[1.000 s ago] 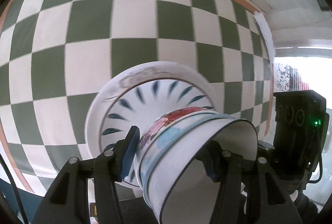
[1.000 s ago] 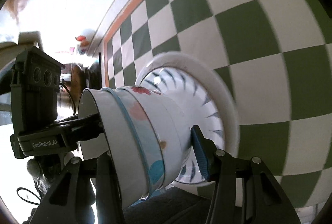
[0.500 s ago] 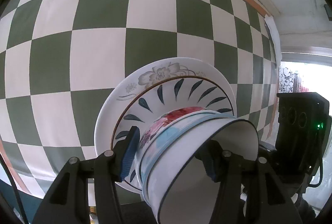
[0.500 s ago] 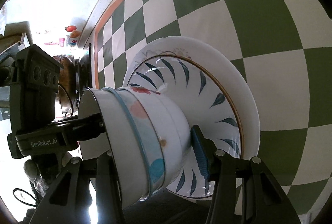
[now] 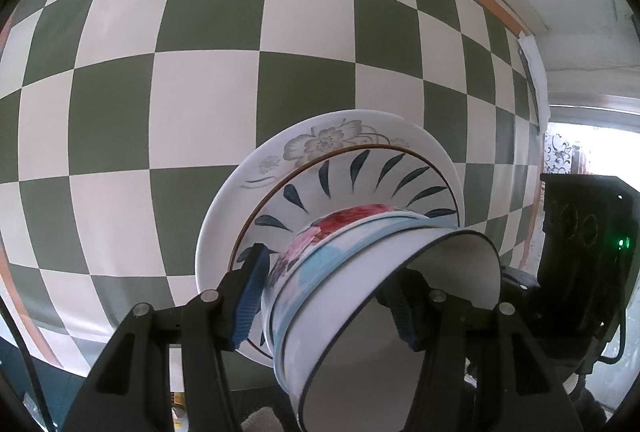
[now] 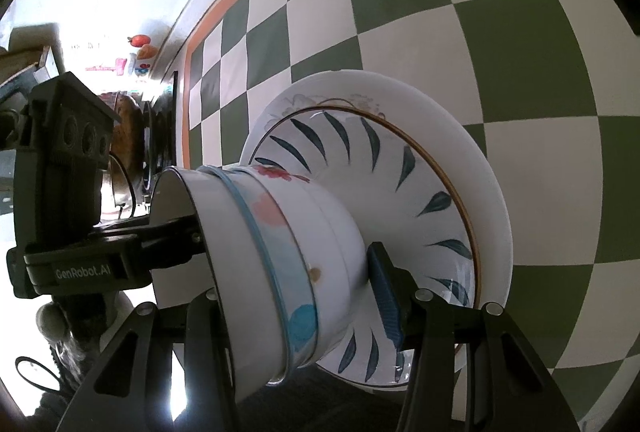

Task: Organize plates and bowls
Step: 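Lower the bowl stack onto the striped-rim plate and open both tools, then lift both tools away from the stacked dishes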

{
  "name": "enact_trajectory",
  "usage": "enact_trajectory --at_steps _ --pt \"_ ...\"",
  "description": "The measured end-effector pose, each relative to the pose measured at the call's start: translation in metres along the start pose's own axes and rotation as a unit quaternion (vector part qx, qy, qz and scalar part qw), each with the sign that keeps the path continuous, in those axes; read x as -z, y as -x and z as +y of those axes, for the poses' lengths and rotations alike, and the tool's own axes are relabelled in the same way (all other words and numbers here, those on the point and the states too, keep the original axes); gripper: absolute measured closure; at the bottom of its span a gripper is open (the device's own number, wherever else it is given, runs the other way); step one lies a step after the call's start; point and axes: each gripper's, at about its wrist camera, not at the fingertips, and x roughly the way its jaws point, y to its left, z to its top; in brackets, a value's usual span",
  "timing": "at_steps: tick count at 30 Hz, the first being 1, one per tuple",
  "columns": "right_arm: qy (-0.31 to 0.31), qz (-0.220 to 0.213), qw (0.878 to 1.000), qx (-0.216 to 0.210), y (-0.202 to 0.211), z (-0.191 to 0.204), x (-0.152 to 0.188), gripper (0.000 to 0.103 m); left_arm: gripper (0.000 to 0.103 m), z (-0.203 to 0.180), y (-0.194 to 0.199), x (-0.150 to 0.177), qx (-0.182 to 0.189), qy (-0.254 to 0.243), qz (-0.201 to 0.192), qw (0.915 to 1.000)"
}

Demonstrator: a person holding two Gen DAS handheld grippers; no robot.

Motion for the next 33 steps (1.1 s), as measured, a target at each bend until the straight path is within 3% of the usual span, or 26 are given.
enact_trajectory --at_steps 7,8,11,12,13,14,17,20,25,28,33 --pt "0.028 -0.007 0.999 0.042 0.007 0.015 0.002 0.049 0.033 -0.004 0.011 0.003 -0.024 -0.016 -0.022 0.9993" --pt "0.03 -0.011 0.998 0.045 0.01 0.017 0.003 0.047 0.026 -0.003 0.012 0.003 -0.027 -0.017 -0.026 0.9991" --pt "0.038 -0.033 0.996 0.073 0.024 0.023 0.004 0.037 0.022 -0.004 0.02 0.005 -0.036 -0.02 -0.042 0.9982" --pt "0.042 -0.042 0.995 0.084 0.029 0.025 0.005 0.034 0.013 -0.004 0.023 0.006 -0.04 -0.019 -0.046 0.998" --pt "0.045 -0.049 0.993 0.093 0.033 0.027 0.005 0.026 0.011 -0.005 0.026 0.008 -0.043 -0.021 -0.052 0.9975" --pt "0.047 -0.055 0.992 0.1 0.038 0.028 0.007 0.019 0.01 -0.005 0.029 0.009 -0.048 -0.021 -0.059 0.9969" --pt "0.05 -0.069 0.988 0.129 0.05 0.031 0.011 0.016 0.01 -0.009 0.038 0.016 -0.079 -0.026 -0.085 0.9929" --pt "0.059 -0.084 0.982 0.16 0.061 0.034 0.019 0.012 0.003 -0.011 0.05 0.024 -0.107 -0.031 -0.117 0.9868" --pt "0.073 -0.119 0.969 0.204 0.08 0.043 0.038 0.007 0.002 -0.012 0.066 0.04 -0.123 -0.026 -0.164 0.9784" --pt "0.086 -0.138 0.964 0.209 0.091 0.054 0.052 0.007 0.002 -0.012 0.078 0.053 -0.117 -0.019 -0.193 0.9741" --pt "0.122 -0.195 0.945 0.232 0.113 0.083 0.08 0.006 0.002 -0.018 0.103 0.078 -0.12 -0.015 -0.259 0.9583"
